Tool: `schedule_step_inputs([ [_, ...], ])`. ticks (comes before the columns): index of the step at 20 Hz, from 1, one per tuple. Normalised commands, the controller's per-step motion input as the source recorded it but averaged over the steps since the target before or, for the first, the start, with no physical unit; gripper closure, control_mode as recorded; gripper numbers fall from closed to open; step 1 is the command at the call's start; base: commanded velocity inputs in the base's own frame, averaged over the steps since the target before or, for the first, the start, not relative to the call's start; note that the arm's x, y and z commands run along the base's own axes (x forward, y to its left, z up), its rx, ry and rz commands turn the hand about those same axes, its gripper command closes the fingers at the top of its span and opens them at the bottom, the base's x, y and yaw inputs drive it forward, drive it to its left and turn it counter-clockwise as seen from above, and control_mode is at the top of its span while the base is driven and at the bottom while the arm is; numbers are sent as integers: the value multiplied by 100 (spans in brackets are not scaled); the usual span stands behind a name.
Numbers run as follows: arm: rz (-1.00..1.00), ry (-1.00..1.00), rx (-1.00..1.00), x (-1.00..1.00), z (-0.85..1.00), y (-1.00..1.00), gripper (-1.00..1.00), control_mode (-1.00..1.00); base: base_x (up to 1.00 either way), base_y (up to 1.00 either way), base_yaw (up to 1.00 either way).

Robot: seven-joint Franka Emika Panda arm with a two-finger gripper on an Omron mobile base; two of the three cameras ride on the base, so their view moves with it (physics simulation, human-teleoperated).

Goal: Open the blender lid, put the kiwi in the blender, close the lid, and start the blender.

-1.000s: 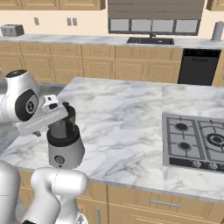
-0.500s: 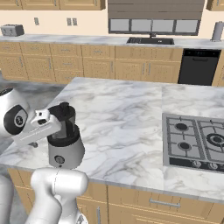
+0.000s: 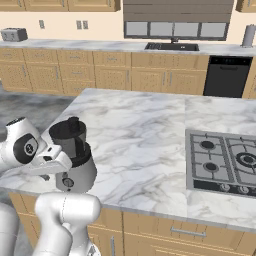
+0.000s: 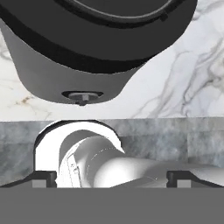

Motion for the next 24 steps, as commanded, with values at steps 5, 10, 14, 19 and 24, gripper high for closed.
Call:
schedule_step_inputs([
  [5, -12, 0, -1, 0, -3, 5, -100, -100, 0, 0, 0],
  [10, 0, 0, 0, 0, 0, 0, -100, -100, 0, 0, 0],
  [14, 0, 0, 0, 0, -8, 0, -100, -100, 0, 0, 0],
  [19, -2, -1, 2, 0, -13, -20, -100, -100, 0, 0, 0],
  [24, 0, 0, 0, 0, 0, 0, -100, 100, 0, -79, -2],
])
